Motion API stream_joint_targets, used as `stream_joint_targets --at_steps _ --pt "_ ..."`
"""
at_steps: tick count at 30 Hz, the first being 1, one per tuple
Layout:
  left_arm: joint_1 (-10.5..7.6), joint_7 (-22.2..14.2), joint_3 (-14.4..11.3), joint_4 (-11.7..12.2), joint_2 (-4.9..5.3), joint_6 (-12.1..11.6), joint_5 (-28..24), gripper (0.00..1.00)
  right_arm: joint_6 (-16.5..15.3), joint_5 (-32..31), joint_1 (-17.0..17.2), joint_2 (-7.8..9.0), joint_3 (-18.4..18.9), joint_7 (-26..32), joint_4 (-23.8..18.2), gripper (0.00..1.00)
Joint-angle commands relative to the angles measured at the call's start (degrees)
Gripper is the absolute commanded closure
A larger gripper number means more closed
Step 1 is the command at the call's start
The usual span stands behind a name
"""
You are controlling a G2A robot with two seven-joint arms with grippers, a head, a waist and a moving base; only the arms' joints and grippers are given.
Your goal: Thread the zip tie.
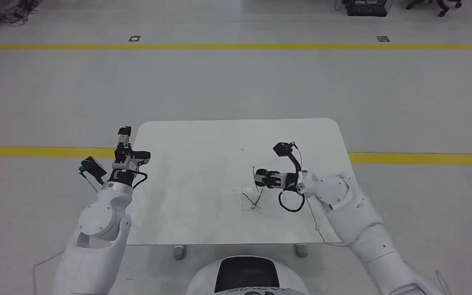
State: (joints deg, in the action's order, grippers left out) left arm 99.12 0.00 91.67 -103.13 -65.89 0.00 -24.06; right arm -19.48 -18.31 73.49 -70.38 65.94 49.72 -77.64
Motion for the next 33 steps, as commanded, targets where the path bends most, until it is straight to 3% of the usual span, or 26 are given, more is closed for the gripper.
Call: stream_joint_targets --at_steps 1,9,11,24,33 --pt "0.0 0.0 0.0 0.0 0.0 0.0 0.0 0.0 0.0 0.0 0.0 0.0 0.0 0.1 0.0 1.0" --pt "0.0 0.0 0.0 0.0 0.0 0.0 0.0 0.0 0.0 0.0 0.0 0.0 0.0 0.1 0.0 1.0" --pt "0.0 0.0 0.0 0.0 0.0 0.0 0.0 0.0 0.2 -1.0 0.5 0.03 -0.1 -2.3 0.5 1.0" --pt "0.0 0.0 0.0 0.0 0.0 0.0 0.0 0.0 0.0 16.3 7.6 0.62 2.4 -13.3 -3.2 1.0" --pt "0.0 0.0 0.0 0.0 0.0 0.0 0.0 0.0 0.0 17.1 8.0 0.71 2.4 -12.9 -3.9 1.0"
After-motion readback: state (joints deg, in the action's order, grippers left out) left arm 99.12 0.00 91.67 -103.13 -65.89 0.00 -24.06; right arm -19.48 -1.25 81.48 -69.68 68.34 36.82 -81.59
